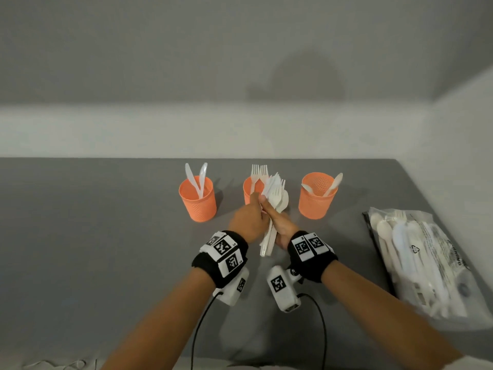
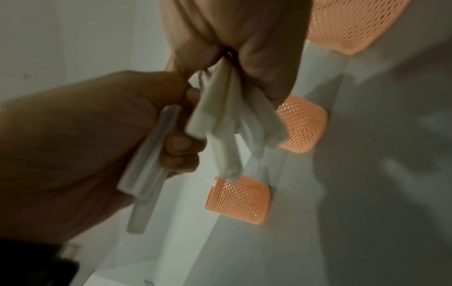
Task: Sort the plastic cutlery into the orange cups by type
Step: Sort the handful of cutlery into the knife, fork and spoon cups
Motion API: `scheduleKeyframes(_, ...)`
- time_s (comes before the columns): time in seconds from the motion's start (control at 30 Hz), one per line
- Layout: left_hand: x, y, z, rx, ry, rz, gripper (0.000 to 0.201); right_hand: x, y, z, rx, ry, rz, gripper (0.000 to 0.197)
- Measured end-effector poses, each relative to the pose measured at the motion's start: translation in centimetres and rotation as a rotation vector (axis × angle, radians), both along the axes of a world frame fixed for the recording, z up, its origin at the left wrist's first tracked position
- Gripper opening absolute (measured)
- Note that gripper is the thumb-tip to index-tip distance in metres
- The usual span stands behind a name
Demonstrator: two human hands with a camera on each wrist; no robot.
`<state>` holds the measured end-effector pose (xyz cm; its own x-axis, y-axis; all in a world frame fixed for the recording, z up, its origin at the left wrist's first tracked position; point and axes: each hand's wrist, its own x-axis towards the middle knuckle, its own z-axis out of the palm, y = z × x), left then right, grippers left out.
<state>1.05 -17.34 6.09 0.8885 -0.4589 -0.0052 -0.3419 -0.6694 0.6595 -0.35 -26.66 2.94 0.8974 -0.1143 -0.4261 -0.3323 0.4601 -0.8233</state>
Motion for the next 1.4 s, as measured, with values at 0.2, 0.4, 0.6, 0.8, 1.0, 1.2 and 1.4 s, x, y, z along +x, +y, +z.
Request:
scheduleKeyframes(0.2,1.0,1.0,0.1,0.146,0.082,-0.116,0.059,1.6,1.7,-0.3,0.133,-0.015,-0.083,0.062)
scheduleKeyframes(0.4,1.8,2.7,-0.2,-0.499,0.212,-0.03,0.019,3.2,1.4,1.2,-0.106,-0.007,-0.346,0.026)
scheduleKeyframes(0.6,3.2,5.2,-2.9,-0.871,0.993,0.312,0.052,4.3,1.7,4.1,-0.262,-0.17,-0.424,0.023)
scheduleKeyframes(0.8,3.9,4.3,-2.2,-1.167,1.301,0.393,0.05,4.7,4.5,3.5,-0.392,-0.284,-0.364,0.02)
scheduleKeyframes(1.0,4.0,3.6,-0.6,-1.103,1.232,0.264,0.035,4.9,5.2,2.7,-0.387,-0.286,-0.28,0.017)
scheduleKeyframes(1.2,3.3,4.0,-0.8,-0.891,1.124,0.166,0.032,4.9,4.9,2.1,-0.361,-0.236,-0.183,0.012)
scheduleKeyframes(1.4,6.2,6.2,-0.2,-0.546,0.641,0.201,0.019,4.3,3.8,1.2,-0.169,-0.182,-0.12,0.015)
